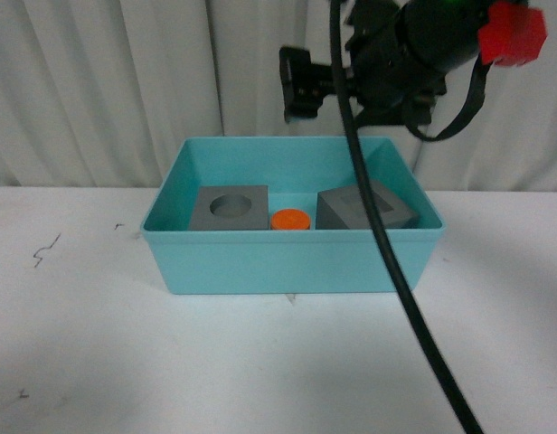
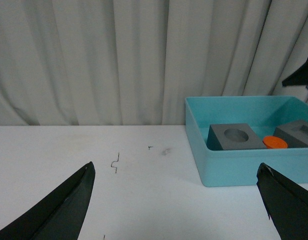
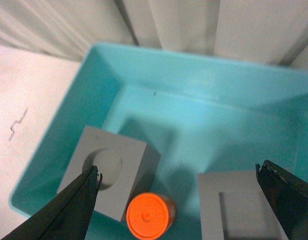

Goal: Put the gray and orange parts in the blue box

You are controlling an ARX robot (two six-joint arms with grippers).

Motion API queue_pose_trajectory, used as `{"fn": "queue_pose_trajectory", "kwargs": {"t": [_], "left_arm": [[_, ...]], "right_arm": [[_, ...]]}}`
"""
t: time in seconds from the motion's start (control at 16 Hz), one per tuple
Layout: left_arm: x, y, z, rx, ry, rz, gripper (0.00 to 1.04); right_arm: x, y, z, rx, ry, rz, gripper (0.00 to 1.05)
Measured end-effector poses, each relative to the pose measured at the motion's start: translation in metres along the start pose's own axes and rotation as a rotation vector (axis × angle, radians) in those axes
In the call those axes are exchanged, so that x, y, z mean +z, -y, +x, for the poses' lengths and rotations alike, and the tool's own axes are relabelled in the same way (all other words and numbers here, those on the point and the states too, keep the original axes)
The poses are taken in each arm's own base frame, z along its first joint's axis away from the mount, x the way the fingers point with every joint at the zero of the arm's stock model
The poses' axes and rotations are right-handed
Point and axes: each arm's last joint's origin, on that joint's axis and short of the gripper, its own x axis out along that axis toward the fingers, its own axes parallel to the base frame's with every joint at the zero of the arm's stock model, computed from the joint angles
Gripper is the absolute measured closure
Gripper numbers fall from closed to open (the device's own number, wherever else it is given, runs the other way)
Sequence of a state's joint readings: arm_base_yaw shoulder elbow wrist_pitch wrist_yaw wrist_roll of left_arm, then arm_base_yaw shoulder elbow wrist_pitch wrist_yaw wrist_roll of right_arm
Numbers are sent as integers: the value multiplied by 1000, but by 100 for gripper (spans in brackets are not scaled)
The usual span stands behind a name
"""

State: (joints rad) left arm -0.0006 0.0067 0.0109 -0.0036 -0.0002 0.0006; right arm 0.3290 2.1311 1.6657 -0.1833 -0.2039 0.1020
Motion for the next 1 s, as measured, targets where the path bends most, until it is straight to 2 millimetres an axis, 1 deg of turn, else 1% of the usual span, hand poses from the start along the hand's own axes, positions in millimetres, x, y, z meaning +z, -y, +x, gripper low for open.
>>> {"fn": "queue_pose_trajectory", "kwargs": {"t": [0.06,0.19,0.25,0.31,0.37,0.44,0.5,0.56,0.62,0.69,0.75,0.87,1.0], "left_arm": [[0,0,0,0,0,0,7],[0,0,0,0,0,0,7],[0,0,0,-2,0,0,7],[0,0,0,0,0,0,7],[0,0,0,0,0,0,7],[0,0,0,0,0,0,7],[0,0,0,0,0,0,7],[0,0,0,-1,0,0,7],[0,0,0,-1,0,0,7],[0,0,0,0,0,0,7],[0,0,0,0,0,0,7],[0,0,0,0,0,0,7],[0,0,0,0,0,0,7]], "right_arm": [[10,-3,-17,-11,89,-17,6],[20,-10,-46,-15,252,-58,7],[16,-13,-61,-177,456,-93,17],[-4,-13,-90,-334,591,-79,30],[-24,-7,-118,-419,675,-56,41],[-39,3,-145,-456,747,-45,52],[-56,12,-164,-482,781,-38,63],[-83,20,-173,-499,756,-37,76],[-112,22,-173,-486,691,-44,89],[-132,24,-176,-473,654,-50,100],[-147,26,-187,-473,660,-54,103],[-163,29,-208,-493,699,-50,103],[-185,29,-214,-480,665,-51,103]]}}
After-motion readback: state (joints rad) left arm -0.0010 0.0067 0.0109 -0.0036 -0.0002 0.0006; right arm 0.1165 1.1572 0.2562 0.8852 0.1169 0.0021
